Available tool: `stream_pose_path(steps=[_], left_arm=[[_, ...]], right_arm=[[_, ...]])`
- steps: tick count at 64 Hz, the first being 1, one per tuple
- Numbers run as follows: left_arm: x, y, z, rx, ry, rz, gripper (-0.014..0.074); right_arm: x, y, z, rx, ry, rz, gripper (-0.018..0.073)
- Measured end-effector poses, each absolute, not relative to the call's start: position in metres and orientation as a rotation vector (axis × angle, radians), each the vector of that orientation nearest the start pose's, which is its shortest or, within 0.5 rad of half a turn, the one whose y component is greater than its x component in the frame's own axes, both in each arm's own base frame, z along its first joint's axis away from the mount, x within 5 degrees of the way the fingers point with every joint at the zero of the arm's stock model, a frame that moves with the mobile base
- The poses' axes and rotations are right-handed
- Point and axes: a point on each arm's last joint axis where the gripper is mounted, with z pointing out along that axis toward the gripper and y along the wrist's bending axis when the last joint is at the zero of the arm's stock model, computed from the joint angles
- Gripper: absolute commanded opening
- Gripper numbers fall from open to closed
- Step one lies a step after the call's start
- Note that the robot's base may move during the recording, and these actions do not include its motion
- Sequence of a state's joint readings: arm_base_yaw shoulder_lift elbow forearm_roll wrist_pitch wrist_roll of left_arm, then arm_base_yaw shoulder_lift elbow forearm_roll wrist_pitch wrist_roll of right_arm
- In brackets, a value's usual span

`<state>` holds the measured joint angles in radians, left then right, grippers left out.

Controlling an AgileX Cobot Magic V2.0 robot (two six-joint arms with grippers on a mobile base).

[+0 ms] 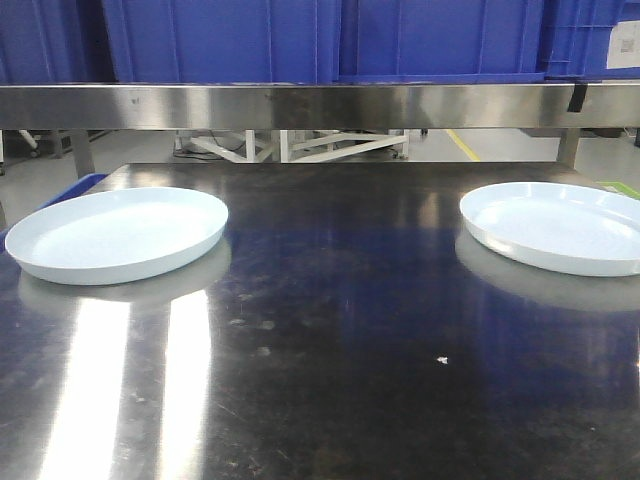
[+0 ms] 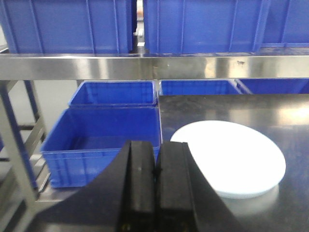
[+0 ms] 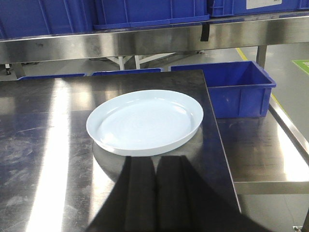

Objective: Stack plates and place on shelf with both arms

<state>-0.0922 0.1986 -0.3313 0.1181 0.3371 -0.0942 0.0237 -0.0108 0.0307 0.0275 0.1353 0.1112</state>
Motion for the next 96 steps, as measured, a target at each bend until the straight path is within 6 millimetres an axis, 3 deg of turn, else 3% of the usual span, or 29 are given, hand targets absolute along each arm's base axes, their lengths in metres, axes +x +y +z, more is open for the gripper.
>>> stream_pose_path(steps=[6, 11, 20, 32, 51, 96], left_arm=[[0.071, 0.0, 0.333, 0.063, 1.755, 0.018, 0.0083], [0.089, 0.001, 0.365, 0.066, 1.831, 0.063, 0.0083], [0.12, 0.002, 0.396, 0.069, 1.947, 0.131, 0.0083], [0.153, 0.001, 0.394, 0.083, 2.086, 0.176, 0.0083], [0.171, -0.001, 0.389, 0.1, 2.092, 0.177, 0.0083], [0.174, -0.002, 0.393, 0.106, 2.046, 0.169, 0.0083]], right_arm=[[0.057, 0.002, 0.191, 0.091, 1.638, 0.127, 0.0022], [0.057, 0.002, 0.191, 0.091, 1.638, 0.127, 0.0022], [0.057, 0.002, 0.191, 0.091, 1.638, 0.127, 0.0022], [0.057, 0.002, 0.191, 0.091, 1.638, 0.127, 0.0022], [0.057, 0.002, 0.191, 0.091, 1.638, 0.127, 0.0022], [0.057, 0.002, 0.191, 0.091, 1.638, 0.127, 0.0022]])
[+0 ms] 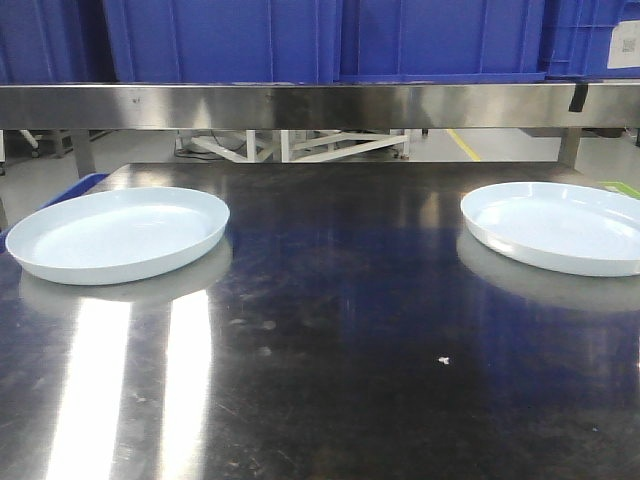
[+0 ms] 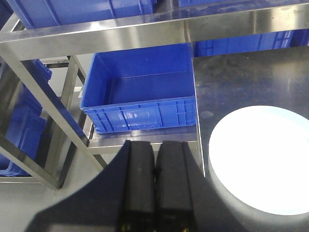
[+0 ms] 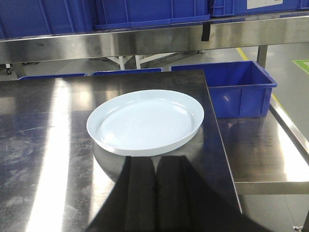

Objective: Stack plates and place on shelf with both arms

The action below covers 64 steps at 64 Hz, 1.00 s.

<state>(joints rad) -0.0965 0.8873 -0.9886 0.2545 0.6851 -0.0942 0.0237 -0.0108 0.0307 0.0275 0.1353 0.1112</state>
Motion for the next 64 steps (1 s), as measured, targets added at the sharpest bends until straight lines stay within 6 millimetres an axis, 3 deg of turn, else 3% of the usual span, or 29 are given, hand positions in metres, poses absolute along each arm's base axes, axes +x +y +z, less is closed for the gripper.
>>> stream_pose_path(steps=[22, 38, 45, 52, 64], left_arm=[[0.174, -0.002, 0.393, 0.106, 2.046, 0.169, 0.0083], [0.174, -0.002, 0.393, 0.106, 2.046, 0.169, 0.0083], [0.174, -0.002, 0.393, 0.106, 2.046, 0.169, 0.0083], [0.174, -0.002, 0.393, 0.106, 2.046, 0.169, 0.0083], [0.174, -0.002, 0.393, 0.107, 2.048, 0.169, 0.0083]], right_arm=[[0.057, 0.002, 0.193, 0.084, 1.613, 0.12, 0.0022], [0.055, 0.001, 0.216, 0.084, 1.417, 0.136, 0.0022], [0.05, 0.001, 0.239, 0.087, 1.439, 0.139, 0.0022], [0.048, 0.001, 0.275, 0.088, 1.484, 0.138, 0.0022], [0.081, 0.002, 0.307, 0.1, 1.726, 0.125, 0.0022]])
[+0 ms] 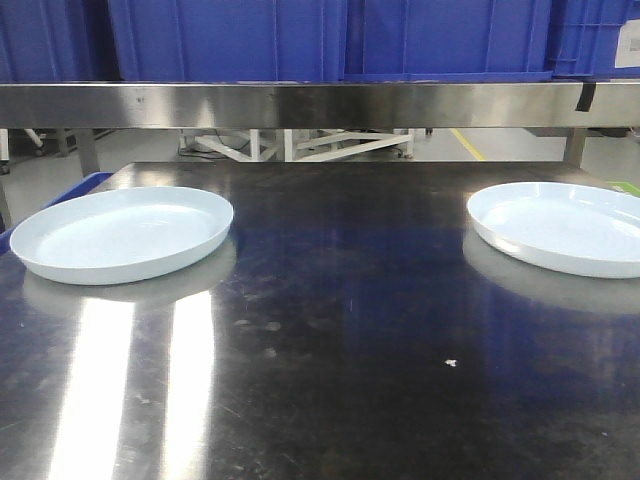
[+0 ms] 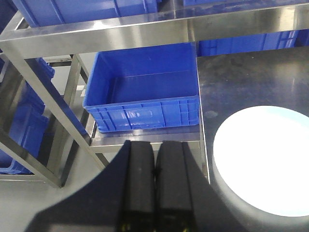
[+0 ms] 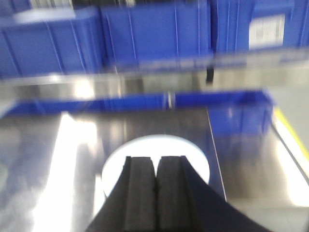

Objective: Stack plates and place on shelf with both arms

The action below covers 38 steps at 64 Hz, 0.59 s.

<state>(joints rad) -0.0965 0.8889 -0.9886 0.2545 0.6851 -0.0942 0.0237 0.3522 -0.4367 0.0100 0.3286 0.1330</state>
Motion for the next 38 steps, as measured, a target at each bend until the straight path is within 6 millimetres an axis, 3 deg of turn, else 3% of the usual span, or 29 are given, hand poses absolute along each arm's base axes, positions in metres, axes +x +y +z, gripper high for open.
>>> stream_pose_path(steps=[18, 38], left_arm=[[0.175, -0.002, 0.393, 0.107, 2.049, 0.169, 0.0083], [0.174, -0.003, 0.391, 0.096, 2.071, 0.15, 0.0083]], right_arm=[[0.147, 0.004, 0.319, 0.117, 1.966, 0.114, 0.0022], [0.161, 0.004, 0.317, 0.116, 1.953, 0.113, 0.0022]])
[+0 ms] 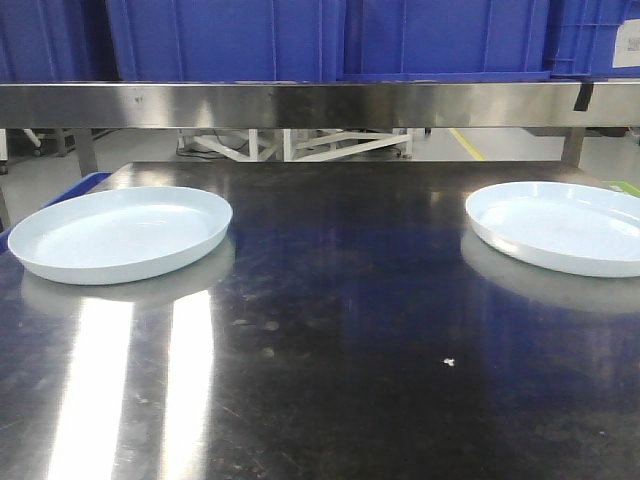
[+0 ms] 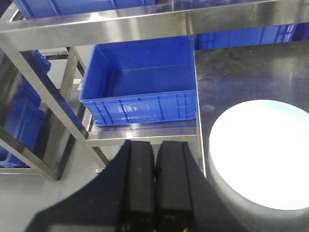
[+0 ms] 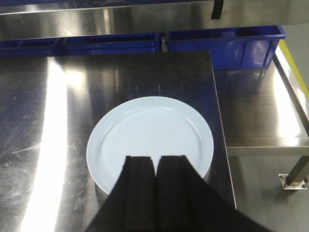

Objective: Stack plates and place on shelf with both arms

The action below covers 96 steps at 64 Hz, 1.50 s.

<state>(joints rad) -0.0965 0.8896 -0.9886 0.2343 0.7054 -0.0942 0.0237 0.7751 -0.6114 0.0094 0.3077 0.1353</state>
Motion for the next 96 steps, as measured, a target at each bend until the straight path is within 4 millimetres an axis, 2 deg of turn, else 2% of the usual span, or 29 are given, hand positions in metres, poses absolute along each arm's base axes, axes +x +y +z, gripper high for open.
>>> stream_pose_path(steps=[10, 14, 16, 19, 24, 29, 32, 47, 72, 96], left_arm=[[0.173, -0.005, 0.39, 0.079, 2.078, 0.102, 0.0089], [0.173, -0.006, 0.39, 0.076, 2.079, 0.092, 0.0121], [0.173, -0.006, 0.39, 0.075, 2.08, 0.09, 0.0146], [0.174, -0.006, 0.389, 0.074, 2.093, 0.089, 0.0212], [0.176, -0.006, 0.385, 0.072, 2.13, 0.092, 0.0402], [0.181, -0.007, 0.379, 0.072, 2.178, 0.095, 0.0526], [0.185, -0.007, 0.374, 0.07, 2.21, 0.091, 0.0556], [0.213, -0.014, 0.351, 0.049, 2.331, 0.017, 0.0517], [0.277, -0.027, 0.294, -0.003, 2.444, -0.094, 0.0516], [0.316, -0.031, 0.242, -0.016, 2.525, -0.096, 0.0515]], right_arm=[[0.164, 0.004, 0.318, 0.115, 1.934, 0.114, 0.0027], [0.164, 0.004, 0.318, 0.115, 1.932, 0.114, 0.0071], [0.164, 0.004, 0.318, 0.115, 1.932, 0.114, 0.0113], [0.164, 0.004, 0.318, 0.115, 1.934, 0.114, 0.0234], [0.164, 0.004, 0.316, 0.116, 1.955, 0.113, 0.0442], [0.163, 0.004, 0.314, 0.118, 1.984, 0.112, 0.0525], [0.163, 0.004, 0.313, 0.118, 1.994, 0.111, 0.0526], [0.165, 0.004, 0.31, 0.119, 2.011, 0.11, 0.0526], [0.165, 0.004, 0.31, 0.12, 2.016, 0.11, 0.0526], [0.165, 0.004, 0.31, 0.12, 2.016, 0.11, 0.0526]])
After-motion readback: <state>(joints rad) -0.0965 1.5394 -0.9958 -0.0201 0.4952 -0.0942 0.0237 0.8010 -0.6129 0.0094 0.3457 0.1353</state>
